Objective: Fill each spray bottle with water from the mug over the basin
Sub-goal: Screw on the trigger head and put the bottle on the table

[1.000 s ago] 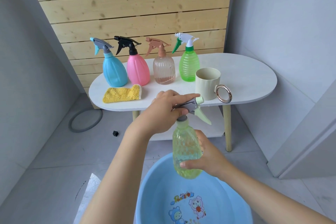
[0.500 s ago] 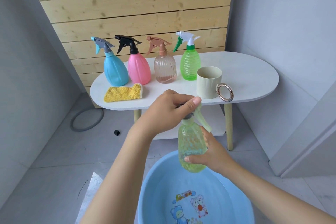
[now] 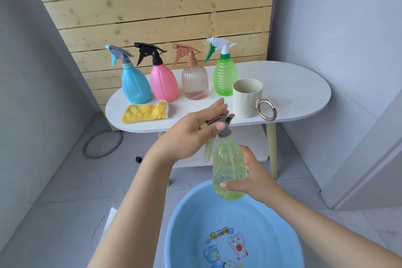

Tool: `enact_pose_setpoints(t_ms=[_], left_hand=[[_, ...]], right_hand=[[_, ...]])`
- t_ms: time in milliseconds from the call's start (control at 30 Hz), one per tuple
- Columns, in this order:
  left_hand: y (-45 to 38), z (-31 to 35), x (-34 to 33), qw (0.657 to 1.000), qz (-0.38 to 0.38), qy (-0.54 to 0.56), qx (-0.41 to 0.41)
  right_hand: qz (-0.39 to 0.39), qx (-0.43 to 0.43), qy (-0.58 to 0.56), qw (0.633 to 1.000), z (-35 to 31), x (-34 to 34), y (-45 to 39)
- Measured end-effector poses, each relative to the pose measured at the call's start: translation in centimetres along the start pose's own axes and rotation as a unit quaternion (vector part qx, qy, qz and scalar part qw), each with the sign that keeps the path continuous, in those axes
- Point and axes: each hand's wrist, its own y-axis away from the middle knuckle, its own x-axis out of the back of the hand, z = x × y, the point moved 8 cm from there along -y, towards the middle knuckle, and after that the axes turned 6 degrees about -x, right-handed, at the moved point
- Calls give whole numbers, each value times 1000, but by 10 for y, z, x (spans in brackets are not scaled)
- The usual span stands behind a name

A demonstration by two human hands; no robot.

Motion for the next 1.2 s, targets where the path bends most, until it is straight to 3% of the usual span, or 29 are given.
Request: enact_pose_setpoints(t_ms=[133,333,533,867,1067,1200], left_hand=[[-2,1,3,996,8,-92,-3],[-5,3,5,992,49,-117,-2],[-1,6,14,992,33,-120,14],[-3,10,10,967,26,-254,10],[-6,12,-10,968,2,-250,-34],[-8,7,-9,981,46,-176,-62]], right_hand=[[-2,5,6,1000,-2,0,0],[-16,1,10,1000,-2,-6,3],[-34,7,20,999,-3,-7,2],[-45,-1,36,998,-1,-10,4],[-34,3,27,999,-4,-5,2],[-33,7,35,999,-6,-4,3]])
